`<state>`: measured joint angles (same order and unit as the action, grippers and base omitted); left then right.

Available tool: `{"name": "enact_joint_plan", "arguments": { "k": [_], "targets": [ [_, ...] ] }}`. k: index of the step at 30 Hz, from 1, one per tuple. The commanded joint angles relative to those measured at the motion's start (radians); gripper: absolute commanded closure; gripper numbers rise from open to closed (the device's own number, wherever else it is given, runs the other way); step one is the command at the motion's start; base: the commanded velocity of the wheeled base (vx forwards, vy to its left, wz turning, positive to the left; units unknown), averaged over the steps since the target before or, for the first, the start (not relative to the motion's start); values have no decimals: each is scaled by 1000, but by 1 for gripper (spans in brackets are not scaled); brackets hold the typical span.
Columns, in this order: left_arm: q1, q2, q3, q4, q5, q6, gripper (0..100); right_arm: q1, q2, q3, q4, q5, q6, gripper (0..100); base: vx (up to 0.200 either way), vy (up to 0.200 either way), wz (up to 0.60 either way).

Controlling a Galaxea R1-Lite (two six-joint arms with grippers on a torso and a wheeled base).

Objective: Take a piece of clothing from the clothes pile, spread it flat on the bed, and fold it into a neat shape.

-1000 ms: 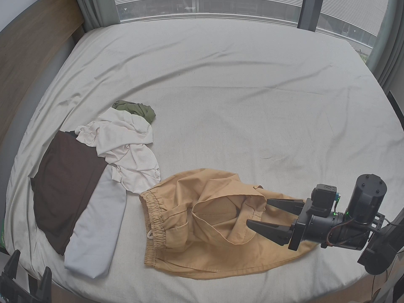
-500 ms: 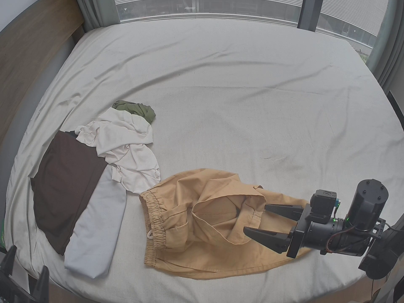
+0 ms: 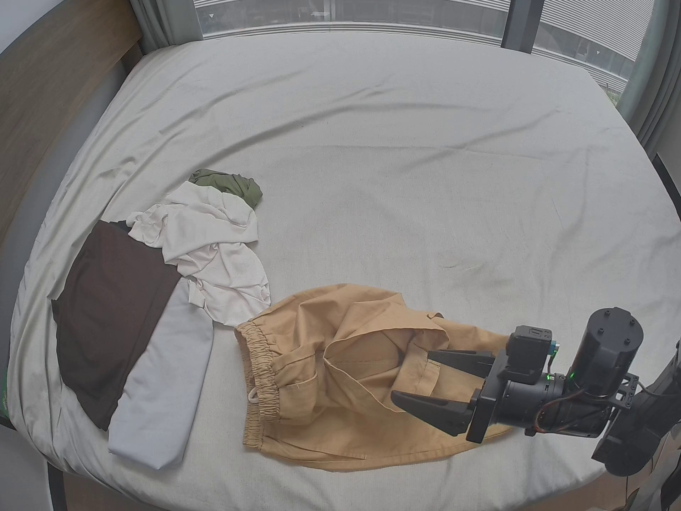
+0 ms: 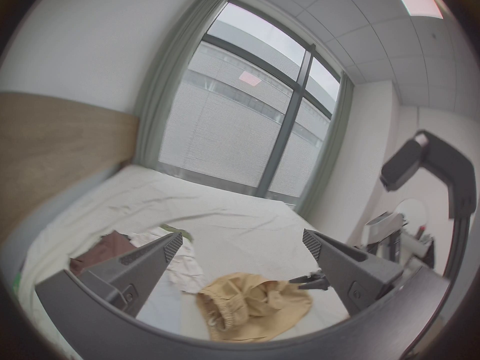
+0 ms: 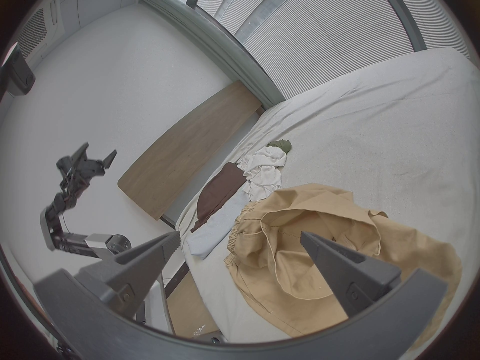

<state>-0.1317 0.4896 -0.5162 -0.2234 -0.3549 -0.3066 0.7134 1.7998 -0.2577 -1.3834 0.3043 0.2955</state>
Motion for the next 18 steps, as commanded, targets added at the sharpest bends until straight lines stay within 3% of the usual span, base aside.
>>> {"name": "enact_joint_plan", "arguments": {
  "k": [1,7,11,15,18],
  "targets": [
    [-48,402,22,-214,-182,-98,0,15,136,-11,-82,1,-1,0,0,0,0],
    [-37,541,104,-309,-286,-100,0,14,191,-55,-138,3,7,0,0,0,0],
    [-37,618,119,-310,-286,-63,0,14,199,-94,-114,3,28,0,0,0,0],
    [-42,715,153,-318,-283,30,0,14,228,-120,-89,-1,33,0,0,0,0],
    [-43,791,191,-384,-285,66,0,12,253,-140,-88,-1,33,0,0,0,0]
  ]
}}
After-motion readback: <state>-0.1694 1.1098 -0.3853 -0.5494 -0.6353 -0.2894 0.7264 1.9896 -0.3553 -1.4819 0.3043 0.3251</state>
